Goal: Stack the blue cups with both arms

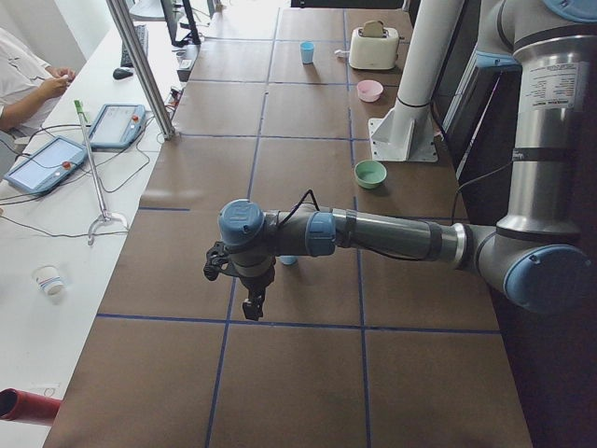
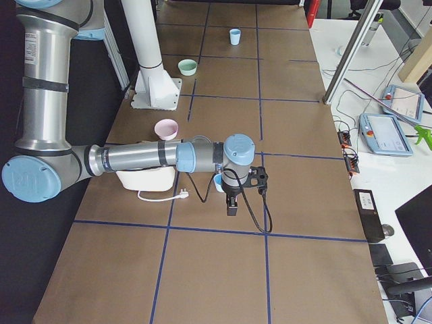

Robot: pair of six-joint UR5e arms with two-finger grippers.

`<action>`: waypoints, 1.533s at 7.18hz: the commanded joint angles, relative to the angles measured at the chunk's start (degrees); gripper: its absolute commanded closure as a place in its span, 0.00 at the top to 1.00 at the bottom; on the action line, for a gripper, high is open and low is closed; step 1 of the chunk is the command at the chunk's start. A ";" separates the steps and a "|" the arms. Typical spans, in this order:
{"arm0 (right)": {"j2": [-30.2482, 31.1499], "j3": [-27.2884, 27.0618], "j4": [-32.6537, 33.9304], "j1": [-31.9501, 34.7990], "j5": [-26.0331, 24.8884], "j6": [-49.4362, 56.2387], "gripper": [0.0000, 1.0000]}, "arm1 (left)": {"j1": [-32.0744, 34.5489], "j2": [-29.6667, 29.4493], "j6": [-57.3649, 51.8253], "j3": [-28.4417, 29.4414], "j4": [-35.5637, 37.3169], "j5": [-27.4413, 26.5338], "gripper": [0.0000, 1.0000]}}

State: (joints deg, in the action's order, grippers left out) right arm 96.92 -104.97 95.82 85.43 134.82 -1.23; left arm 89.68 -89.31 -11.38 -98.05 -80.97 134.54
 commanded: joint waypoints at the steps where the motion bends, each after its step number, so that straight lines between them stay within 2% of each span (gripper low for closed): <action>1: -0.07 -0.67 -0.02 0.00 0.44 -0.18 1.00 | -0.30 0.28 0.04 -1.08 0.46 0.02 1.00; 8: -0.42 0.29 0.07 -0.18 0.27 -0.09 1.00 | -0.56 0.90 4.08 -2.23 -0.24 0.29 1.00; 10: -0.86 1.08 -0.02 -0.18 0.18 0.08 1.00 | -0.56 2.13 4.35 -2.49 -0.68 3.25 1.00; 11: -0.86 1.00 -0.02 -0.18 0.27 0.34 1.00 | -0.56 2.30 4.35 -1.54 -3.47 3.27 1.00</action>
State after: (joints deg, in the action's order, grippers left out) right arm 96.13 -104.02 95.81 85.26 135.04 -1.14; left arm 89.15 -87.27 -7.09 -100.12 -82.17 137.03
